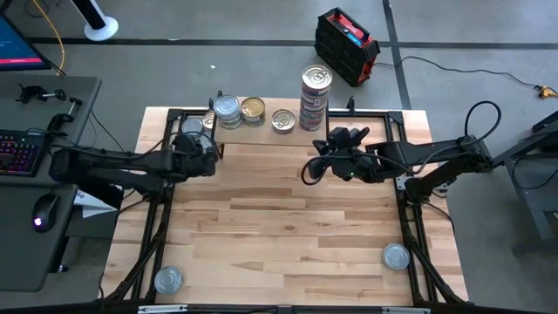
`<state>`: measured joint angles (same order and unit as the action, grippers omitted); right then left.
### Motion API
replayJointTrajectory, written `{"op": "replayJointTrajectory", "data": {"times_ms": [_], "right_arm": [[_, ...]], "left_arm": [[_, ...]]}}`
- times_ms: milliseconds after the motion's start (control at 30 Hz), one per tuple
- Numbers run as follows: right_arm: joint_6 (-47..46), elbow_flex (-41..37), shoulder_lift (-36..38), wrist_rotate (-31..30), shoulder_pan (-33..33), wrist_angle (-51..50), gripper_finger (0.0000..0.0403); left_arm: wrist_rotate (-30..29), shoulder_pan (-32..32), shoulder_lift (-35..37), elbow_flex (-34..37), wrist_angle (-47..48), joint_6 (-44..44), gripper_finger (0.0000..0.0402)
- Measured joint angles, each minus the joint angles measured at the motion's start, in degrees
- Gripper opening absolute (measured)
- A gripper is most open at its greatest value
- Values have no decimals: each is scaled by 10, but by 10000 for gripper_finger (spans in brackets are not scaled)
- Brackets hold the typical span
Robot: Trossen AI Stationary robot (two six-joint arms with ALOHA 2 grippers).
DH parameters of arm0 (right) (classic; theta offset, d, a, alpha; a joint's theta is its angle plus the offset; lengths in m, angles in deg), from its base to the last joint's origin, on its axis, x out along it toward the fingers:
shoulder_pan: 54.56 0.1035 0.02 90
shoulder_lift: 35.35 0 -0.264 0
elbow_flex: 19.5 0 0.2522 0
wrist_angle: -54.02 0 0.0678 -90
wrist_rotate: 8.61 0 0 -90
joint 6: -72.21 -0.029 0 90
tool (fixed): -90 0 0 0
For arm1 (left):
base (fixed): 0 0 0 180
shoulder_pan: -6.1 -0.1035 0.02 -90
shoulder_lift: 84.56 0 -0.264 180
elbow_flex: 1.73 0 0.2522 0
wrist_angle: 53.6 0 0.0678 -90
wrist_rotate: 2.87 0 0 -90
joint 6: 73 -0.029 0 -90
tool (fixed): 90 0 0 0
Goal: Stack canned seafood by type on shelf
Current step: Stack the green white tuna can on top of the other green white tuna cans on the shelf
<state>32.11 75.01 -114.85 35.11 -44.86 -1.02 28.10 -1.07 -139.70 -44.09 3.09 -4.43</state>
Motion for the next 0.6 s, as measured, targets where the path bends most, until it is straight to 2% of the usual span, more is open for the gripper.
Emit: {"op": "replayJointTrajectory", "data": {"times_ms": [233,400,600], "right_arm": [[-4,0,0,11,0,1,0],[-4,0,0,11,0,1,0],[-4,0,0,11,0,6,0]], "left_arm": [[-28,-1,-51,42,-49,119,0],[5,-1,-67,77,-146,43,0],[-20,-32,-88,111,-267,-28,0]]}}
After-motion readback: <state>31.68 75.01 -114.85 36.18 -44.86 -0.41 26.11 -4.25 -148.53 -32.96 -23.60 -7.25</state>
